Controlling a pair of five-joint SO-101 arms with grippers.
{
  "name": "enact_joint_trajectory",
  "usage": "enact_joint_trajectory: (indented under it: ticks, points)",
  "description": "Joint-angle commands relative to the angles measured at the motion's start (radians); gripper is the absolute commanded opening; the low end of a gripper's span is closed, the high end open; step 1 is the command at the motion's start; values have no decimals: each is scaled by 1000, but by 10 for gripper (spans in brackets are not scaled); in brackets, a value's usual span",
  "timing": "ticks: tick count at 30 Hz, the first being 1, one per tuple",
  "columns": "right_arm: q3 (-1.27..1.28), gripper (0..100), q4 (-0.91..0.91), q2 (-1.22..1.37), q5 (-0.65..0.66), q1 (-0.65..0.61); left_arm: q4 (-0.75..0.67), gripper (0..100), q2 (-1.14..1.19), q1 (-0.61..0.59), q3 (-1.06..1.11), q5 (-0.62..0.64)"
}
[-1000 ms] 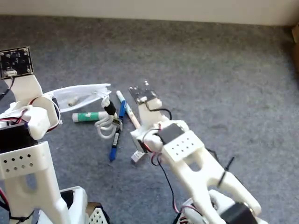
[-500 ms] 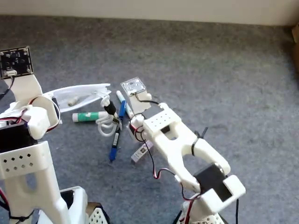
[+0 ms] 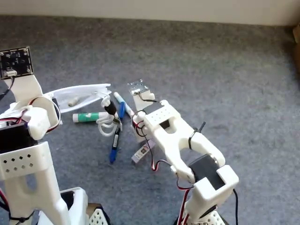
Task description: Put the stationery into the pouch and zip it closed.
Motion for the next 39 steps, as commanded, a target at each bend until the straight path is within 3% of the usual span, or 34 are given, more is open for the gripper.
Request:
enact_joint_trajectory:
  ticks: [1, 8, 17, 24, 30, 39]
  points:
    - [-27, 87, 2, -1, 63, -2, 0, 7, 12, 13, -2, 12]
    - [-24, 7, 2, -4, 68, 4, 0, 7, 12, 13, -2, 11]
    - [-22, 5, 21, -39, 74, 119, 2, 7, 5, 13, -4, 11]
    - [-19, 5, 202, -197, 86, 219, 2, 7, 5, 13, -4, 11]
    - [-19, 5, 403, -229, 224, 311, 2, 7, 5, 13, -4, 11]
    - [30, 5, 608, -289, 276, 338, 0, 7, 7, 13, -4, 11]
